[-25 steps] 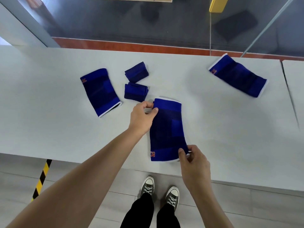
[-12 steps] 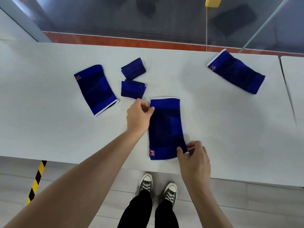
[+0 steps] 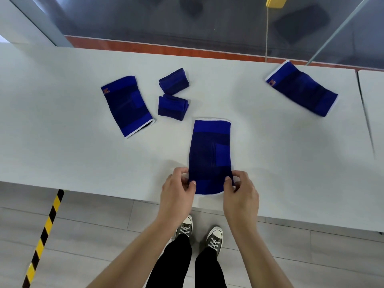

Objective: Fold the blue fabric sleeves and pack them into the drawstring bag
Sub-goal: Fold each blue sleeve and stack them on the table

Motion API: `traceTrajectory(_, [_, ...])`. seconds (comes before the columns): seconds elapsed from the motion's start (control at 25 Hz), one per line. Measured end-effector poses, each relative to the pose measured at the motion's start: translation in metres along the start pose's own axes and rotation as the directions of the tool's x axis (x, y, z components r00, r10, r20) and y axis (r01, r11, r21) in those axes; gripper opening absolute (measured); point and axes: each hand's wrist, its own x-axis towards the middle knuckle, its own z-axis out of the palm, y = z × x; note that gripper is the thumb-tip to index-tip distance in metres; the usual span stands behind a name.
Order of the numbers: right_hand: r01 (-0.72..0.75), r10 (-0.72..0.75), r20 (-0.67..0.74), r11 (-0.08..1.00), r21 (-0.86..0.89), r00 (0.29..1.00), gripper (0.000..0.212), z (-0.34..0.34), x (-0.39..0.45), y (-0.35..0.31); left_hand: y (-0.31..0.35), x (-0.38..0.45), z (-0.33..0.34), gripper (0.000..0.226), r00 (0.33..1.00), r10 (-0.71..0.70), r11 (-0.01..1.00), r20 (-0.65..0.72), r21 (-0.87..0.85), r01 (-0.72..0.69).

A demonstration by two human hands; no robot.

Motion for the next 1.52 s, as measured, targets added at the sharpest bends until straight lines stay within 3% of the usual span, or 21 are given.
traceTrajectory(0.12, [-0.115, 0.097, 0.114, 0.981, 0.156, 0.989, 0.013, -0.009, 0.000, -0.002, 0.005, 0.001, -0.005, 0.024, 0.993, -0.117, 0.988, -0.004, -0.097, 0.116])
traceTrajectory(0.28, [-0.082, 0.051, 0.155, 0.976, 0.203, 0.987, 0.018, -0.013, -0.005, 0.009, 0.002, -0.003, -0.016, 0.023, 0.982, -0.185, 0.962, 0.047, -0.195, 0.191])
traceTrajectory(0.36, [0.043, -0.056, 0.090, 0.990, 0.137, 0.994, 0.020, -0.019, -0.006, 0.022, -0.003, -0.003, -0.021, 0.020, 0.977, -0.207, 0.952, 0.051, -0.220, 0.214])
traceTrajectory(0.4, [0.183, -0.185, 0.042, 0.982, 0.033, 0.982, 0.030, -0.022, -0.006, 0.029, -0.004, -0.004, -0.022, 0.020, 0.976, -0.213, 0.948, 0.054, -0.232, 0.220])
traceTrajectory(0.48, [0.444, -0.447, 0.058, 0.849, -0.287, 0.893, 0.057, -0.026, -0.005, 0.042, -0.007, -0.005, -0.024, 0.022, 0.966, -0.248, 0.913, 0.070, -0.317, 0.257])
traceTrajectory(0.52, [0.507, -0.514, 0.087, 0.782, -0.363, 0.854, 0.069, -0.026, -0.007, 0.046, -0.007, -0.007, -0.024, 0.023, 0.957, -0.275, 0.877, 0.095, -0.382, 0.290])
traceTrajectory(0.6, [0.588, -0.584, 0.123, 0.738, -0.331, 0.802, 0.073, -0.024, -0.008, 0.046, -0.005, -0.013, -0.023, 0.021, 0.931, -0.324, 0.811, 0.165, -0.459, 0.364])
traceTrajectory(0.68, [0.625, -0.606, 0.154, 0.742, -0.243, 0.780, 0.062, -0.023, -0.004, 0.047, -0.006, -0.018, -0.025, 0.024, 0.915, -0.336, 0.753, 0.224, -0.519, 0.404])
traceTrajectory(0.72, [0.614, -0.592, 0.164, 0.764, -0.200, 0.789, 0.056, -0.023, -0.004, 0.047, -0.007, -0.021, -0.027, 0.029, 0.923, -0.314, 0.746, 0.224, -0.543, 0.385])
traceTrajectory(0.76, [0.587, -0.563, 0.175, 0.797, -0.144, 0.808, 0.050, -0.024, -0.003, 0.047, -0.013, -0.024, -0.029, 0.035, 0.954, -0.240, 0.806, 0.178, -0.511, 0.298])
traceTrajectory(0.8, [0.551, -0.529, 0.186, 0.829, -0.092, 0.828, 0.044, -0.025, -0.004, 0.045, -0.019, -0.024, -0.033, 0.042, 0.992, -0.092, 0.915, 0.091, -0.384, 0.120])
traceTrajectory(0.84, [0.515, -0.496, 0.202, 0.856, -0.051, 0.844, 0.040, -0.025, -0.003, 0.044, -0.026, -0.023, -0.036, 0.051, 0.992, 0.118, 0.984, 0.036, -0.136, -0.113])
traceTrajectory(0.88, [0.491, -0.474, 0.219, 0.871, -0.030, 0.853, 0.036, -0.025, -0.003, 0.041, -0.033, -0.021, -0.036, 0.061, 0.948, 0.310, 0.943, 0.066, 0.104, -0.316])
traceTrajectory(0.96, [0.459, -0.443, 0.256, 0.888, -0.006, 0.859, 0.029, -0.027, 0.000, 0.035, -0.039, -0.013, -0.031, 0.068, 0.873, 0.445, 0.822, 0.199, 0.296, -0.486])
traceTrajectory(1.08, [0.397, -0.377, 0.295, 0.918, -0.006, 0.878, 0.016, -0.030, 0.005, 0.022, -0.040, 0.000, -0.019, 0.035, 0.869, 0.470, 0.840, 0.153, 0.225, -0.494])
traceTrajectory(1.2, [0.337, -0.314, 0.280, 0.941, -0.039, 0.907, 0.019, -0.025, 0.014, 0.011, -0.026, 0.011, -0.015, 0.006, 0.941, 0.328, 0.933, 0.076, 0.126, -0.336])
traceTrajectory(1.36, [0.300, -0.282, 0.246, 0.953, -0.036, 0.927, 0.020, -0.014, 0.030, 0.000, -0.008, 0.025, -0.014, 0.026, 0.977, 0.196, 0.974, 0.085, 0.099, -0.204])
traceTrajectory(1.52, [0.237, -0.220, 0.238, 0.971, -0.044, 0.946, 0.017, -0.008, 0.040, -0.010, -0.002, 0.034, -0.008, 0.028, 0.991, 0.131, 0.985, 0.007, 0.115, -0.131])
